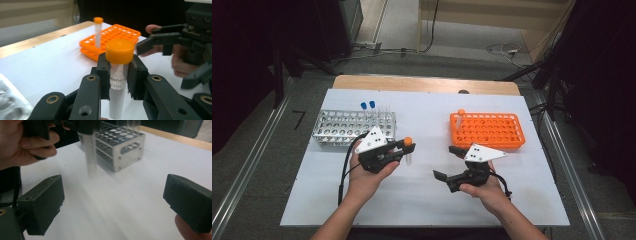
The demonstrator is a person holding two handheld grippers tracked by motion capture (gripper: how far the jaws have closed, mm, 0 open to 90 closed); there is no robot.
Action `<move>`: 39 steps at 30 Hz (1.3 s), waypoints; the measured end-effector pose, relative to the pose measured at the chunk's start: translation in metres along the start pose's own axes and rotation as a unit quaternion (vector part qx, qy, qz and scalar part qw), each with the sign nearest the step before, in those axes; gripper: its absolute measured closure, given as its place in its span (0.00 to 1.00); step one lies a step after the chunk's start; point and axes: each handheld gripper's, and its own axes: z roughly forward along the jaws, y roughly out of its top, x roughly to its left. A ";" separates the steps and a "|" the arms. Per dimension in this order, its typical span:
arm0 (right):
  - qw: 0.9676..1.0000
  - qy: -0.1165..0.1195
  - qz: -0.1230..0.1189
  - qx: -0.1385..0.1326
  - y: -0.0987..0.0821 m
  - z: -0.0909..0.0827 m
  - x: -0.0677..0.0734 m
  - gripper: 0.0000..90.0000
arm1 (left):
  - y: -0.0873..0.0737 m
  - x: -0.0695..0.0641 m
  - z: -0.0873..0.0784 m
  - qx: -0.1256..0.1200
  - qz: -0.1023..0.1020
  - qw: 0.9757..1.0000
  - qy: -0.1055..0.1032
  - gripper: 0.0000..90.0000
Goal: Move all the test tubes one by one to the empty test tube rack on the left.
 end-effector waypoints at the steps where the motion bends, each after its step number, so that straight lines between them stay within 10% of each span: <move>1: 1.000 -0.006 0.004 0.001 -0.002 -0.004 -0.004 0.01 | 0.000 0.004 -0.004 0.000 0.000 1.000 0.007 0.83; 20: 0.996 -0.080 0.027 0.024 -0.044 -0.073 -0.044 0.00 | 0.004 0.071 -0.052 -0.019 -0.013 0.991 0.135 0.83; 39: 0.993 -0.100 0.050 0.021 -0.056 -0.084 -0.057 0.00 | 0.010 0.130 -0.050 -0.063 -0.045 0.967 0.244 0.82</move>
